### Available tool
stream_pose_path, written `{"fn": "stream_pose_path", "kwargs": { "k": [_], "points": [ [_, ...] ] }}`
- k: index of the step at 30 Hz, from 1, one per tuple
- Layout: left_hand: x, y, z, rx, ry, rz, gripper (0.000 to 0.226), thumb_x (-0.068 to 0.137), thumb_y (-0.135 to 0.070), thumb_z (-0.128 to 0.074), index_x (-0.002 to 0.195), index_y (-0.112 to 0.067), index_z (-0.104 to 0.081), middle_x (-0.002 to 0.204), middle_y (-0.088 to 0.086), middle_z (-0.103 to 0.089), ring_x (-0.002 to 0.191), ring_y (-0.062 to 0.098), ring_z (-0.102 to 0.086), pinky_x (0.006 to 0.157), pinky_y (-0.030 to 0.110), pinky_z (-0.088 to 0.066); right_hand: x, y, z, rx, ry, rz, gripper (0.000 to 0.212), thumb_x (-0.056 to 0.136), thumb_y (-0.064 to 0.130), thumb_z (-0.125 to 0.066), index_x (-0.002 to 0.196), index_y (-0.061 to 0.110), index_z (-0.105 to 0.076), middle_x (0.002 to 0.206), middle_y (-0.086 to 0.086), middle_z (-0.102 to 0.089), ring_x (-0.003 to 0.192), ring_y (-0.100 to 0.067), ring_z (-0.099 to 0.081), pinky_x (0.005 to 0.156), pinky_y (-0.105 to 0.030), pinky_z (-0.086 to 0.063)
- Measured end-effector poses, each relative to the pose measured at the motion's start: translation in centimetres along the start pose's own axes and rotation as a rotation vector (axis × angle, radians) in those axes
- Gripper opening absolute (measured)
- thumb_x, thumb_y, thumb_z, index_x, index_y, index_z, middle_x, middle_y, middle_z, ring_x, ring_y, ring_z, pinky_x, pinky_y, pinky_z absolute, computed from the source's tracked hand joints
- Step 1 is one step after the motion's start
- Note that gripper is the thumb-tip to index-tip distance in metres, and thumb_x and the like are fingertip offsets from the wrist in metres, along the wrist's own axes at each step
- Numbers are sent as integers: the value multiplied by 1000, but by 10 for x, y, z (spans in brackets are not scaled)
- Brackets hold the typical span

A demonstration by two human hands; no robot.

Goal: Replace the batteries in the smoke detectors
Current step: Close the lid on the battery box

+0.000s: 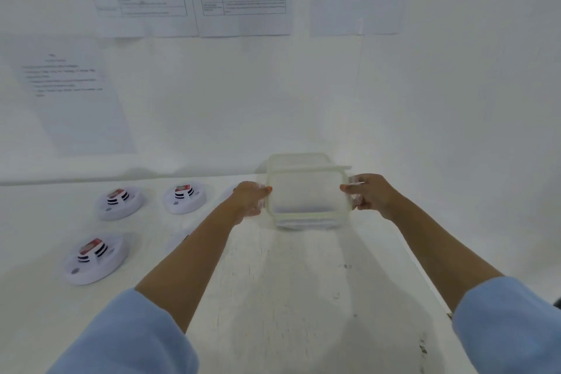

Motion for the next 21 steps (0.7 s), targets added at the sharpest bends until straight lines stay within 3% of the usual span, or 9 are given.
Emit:
{"fn": "stream_pose_path", "kwargs": {
  "k": [2,5,7,9,12,14,19,21],
  "points": [
    [6,5,-2,-8,-4,43,12,91,-14,-58,84,-6,-53,77,7,-51,71,17,-52,71,29,-48,8,-7,-2,-3,-16,-57,16,79,9,-70,83,5,-55,63,-5,-50,37,-9,-50,43,-19,-43],
    [13,12,-6,-118,5,86,20,90,-4,-57,107,5,-54,96,13,-56,91,27,-57,83,39,-51,17,-17,-5,-15,-27,-130,18,80,6,-69,72,8,-53,64,-6,-48,48,-15,-46,48,-24,-40],
    [12,13,-10,-182,13,87,3,89,2,-55,92,3,-56,86,11,-58,81,25,-57,85,42,-50,23,-21,-5,-9,-32,-157,16,79,4,-69,71,8,-56,66,-6,-48,54,-17,-44,52,-25,-40],
    [15,15,-9,-199,0,88,16,86,5,-56,73,-3,-54,72,9,-53,68,21,-53,85,41,-49,28,-25,-5,11,-28,-170,13,77,0,-69,70,5,-59,72,-9,-52,66,-22,-50,61,-27,-46],
    [16,15,-6,-195,-16,89,20,84,5,-58,68,-6,-53,68,9,-51,66,21,-52,87,43,-48,32,-30,-8,95,-6,-196,9,76,-4,-69,73,1,-62,85,-13,-58,90,-30,-55,75,-34,-51],
    [15,16,-7,-191,-3,108,19,84,5,-57,69,-6,-52,68,10,-51,66,22,-52,86,43,-49,34,-33,-9,76,-1,-216,8,75,-4,-69,74,0,-63,91,-15,-59,91,-30,-57,74,-33,-53],
    [1,23,-11,-204,37,210,10,86,2,-57,81,-7,-56,76,7,-57,67,19,-55,52,28,-56,24,-35,-15,48,113,-266,9,80,-4,-63,79,5,-60,74,-10,-58,71,-22,-56,71,-32,-53],
    [-2,28,-10,-213,46,251,9,86,2,-57,83,-7,-57,83,8,-60,72,20,-58,47,27,-56,19,-34,-19,18,165,-278,7,83,-3,-61,81,4,-59,60,-7,-60,69,-21,-56,69,-30,-53]
  ]
}}
Point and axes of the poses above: each hand's wrist, its own x-axis towards the middle knuckle, its own z-axis out of the back of the hand, y = z × x, the point moved 10 cm from there along x, towards the middle knuckle
